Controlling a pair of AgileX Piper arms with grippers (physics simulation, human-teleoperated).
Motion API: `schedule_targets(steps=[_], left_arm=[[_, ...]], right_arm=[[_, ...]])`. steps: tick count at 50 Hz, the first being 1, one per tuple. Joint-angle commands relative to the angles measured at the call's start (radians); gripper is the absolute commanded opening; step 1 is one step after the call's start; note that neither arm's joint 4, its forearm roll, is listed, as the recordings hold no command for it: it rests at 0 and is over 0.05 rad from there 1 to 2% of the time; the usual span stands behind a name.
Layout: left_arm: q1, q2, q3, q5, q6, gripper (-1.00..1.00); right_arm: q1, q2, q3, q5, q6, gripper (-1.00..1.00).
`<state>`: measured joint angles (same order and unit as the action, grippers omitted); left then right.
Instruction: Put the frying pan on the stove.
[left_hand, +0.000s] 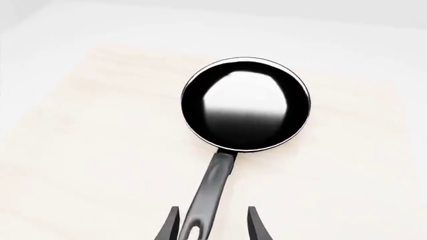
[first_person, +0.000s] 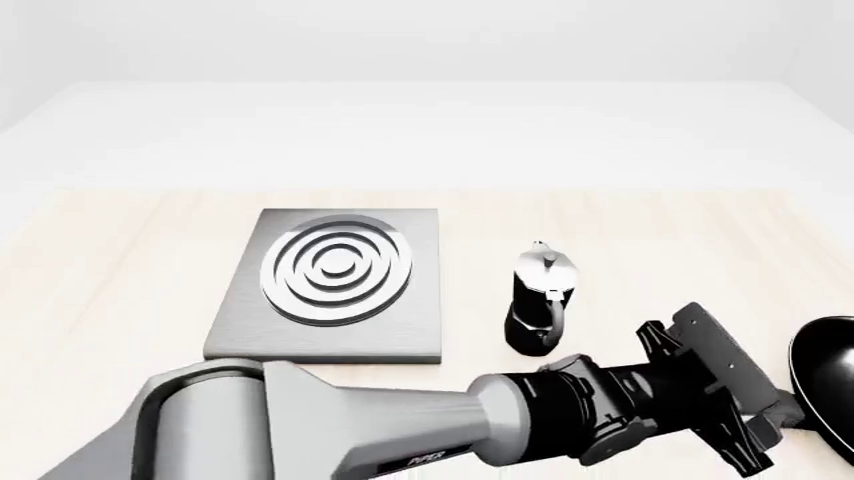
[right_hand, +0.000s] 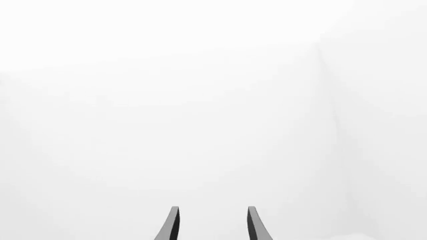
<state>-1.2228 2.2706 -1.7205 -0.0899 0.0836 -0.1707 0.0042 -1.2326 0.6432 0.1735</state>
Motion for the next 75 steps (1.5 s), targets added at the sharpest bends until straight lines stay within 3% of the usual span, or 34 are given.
schedule_targets(steps=[1,37,58,75], left_arm=[[0.012,0.043,-0.068,0.048,0.003,1.00],[0.022,0.148,-0.234,0.169,-0.011,1.00],[0.042,0.250,-0.415,0.314,-0.006,1.00],[0.040,0.310,-0.465,0.348,-0.014,1.00]], right_arm=[[0.039,-0.004,-0.592,0.577,-0.023,1.00],[0.038,-0.004,-0.606,0.577,-0.014,1.00],[0.039,-0.004,-0.609,0.577,-0.009,1.00],[0.041,-0.004,-0.608,0.577,-0.008,1.00]])
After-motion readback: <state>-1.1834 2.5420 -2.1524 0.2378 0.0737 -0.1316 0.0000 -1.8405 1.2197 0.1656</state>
